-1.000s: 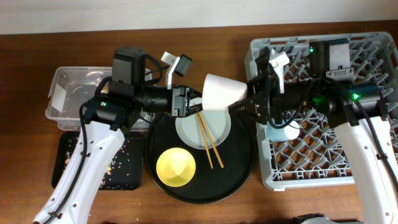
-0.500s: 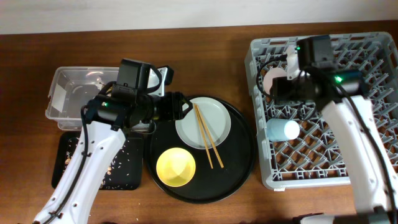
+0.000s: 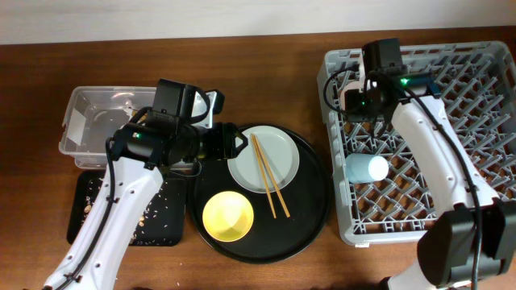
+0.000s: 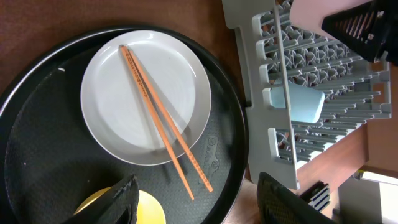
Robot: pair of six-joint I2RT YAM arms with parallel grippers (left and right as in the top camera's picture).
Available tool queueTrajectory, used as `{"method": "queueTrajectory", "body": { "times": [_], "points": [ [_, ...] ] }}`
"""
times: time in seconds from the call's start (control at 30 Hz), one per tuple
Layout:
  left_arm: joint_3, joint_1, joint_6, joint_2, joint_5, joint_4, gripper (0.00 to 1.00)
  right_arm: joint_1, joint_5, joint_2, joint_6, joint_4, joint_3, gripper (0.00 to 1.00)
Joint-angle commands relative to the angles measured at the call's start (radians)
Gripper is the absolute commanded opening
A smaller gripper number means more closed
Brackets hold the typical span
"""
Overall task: Sort waste into correct bins and load items into the dishwasher rack
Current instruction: 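Place the pink cup upside down in the rack with the right gripper, then move the right gripper to the chopsticks on the white plate and grasp one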
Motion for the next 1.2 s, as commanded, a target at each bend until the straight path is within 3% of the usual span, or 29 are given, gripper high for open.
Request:
{"method": "queueTrajectory", "body": {
  "times": [0.0,0.07,0.1,0.23,0.27,0.47,0.6,0.67,0.7,0.73,0.87,1.03,1.17],
  "points": [
    [-0.01,-0.003,0.016,0.005,-0.011,-0.001,0.6,-0.004,0.021,0.048,0.008,0.0,0.007,0.49],
    [-0.01,-0.003,0.016,0.005,-0.011,-0.002,0.6,-0.004,0.024,0.059,0.008,0.0,0.007,0.5],
    [-0.01,-0.003,0.016,0.005,-0.011,-0.002,0.6,-0.004,0.034,0.061,0.008,0.0,0.007,0.57],
    [-0.01,-0.003,0.016,0.005,-0.037,-0.002,0.6,-0.005,0.039,0.061,0.008,-0.001,0.007,0.68],
    [-0.01,-0.003,0.016,0.005,-0.037,-0.002,0.6,-0.005,0.039,0.061,0.008,-0.004,0.007,0.76],
    [-0.01,-0.003,0.016,0.005,-0.037,-0.001,0.6,-0.005,-0.01,0.056,0.008,-0.016,0.023,0.78],
    [-0.01,0.033,0.014,0.003,-0.201,0.002,0.67,0.001,-0.429,0.002,-0.068,-0.156,0.119,0.77],
    [-0.01,0.124,-0.04,0.003,-0.304,0.007,0.77,0.044,-0.527,-0.01,-0.076,-0.257,0.119,0.78],
    [-0.01,0.164,-0.071,0.003,-0.325,0.007,0.85,0.077,-0.52,-0.009,-0.083,-0.297,0.113,0.77],
    [-0.01,0.222,-0.078,0.003,-0.325,0.003,0.99,0.115,-0.512,-0.009,-0.082,-0.317,0.1,0.77],
    [-0.01,0.326,-0.078,0.003,-0.325,0.002,0.99,0.282,-0.412,-0.003,-0.039,-0.285,0.049,0.75],
    [-0.01,0.336,-0.078,0.003,-0.325,0.002,0.99,0.47,-0.21,0.011,0.095,-0.064,-0.134,0.53],
    [-0.01,0.335,-0.078,0.003,-0.325,0.002,0.99,0.508,-0.146,0.016,0.095,0.154,-0.309,0.52]
  ]
}}
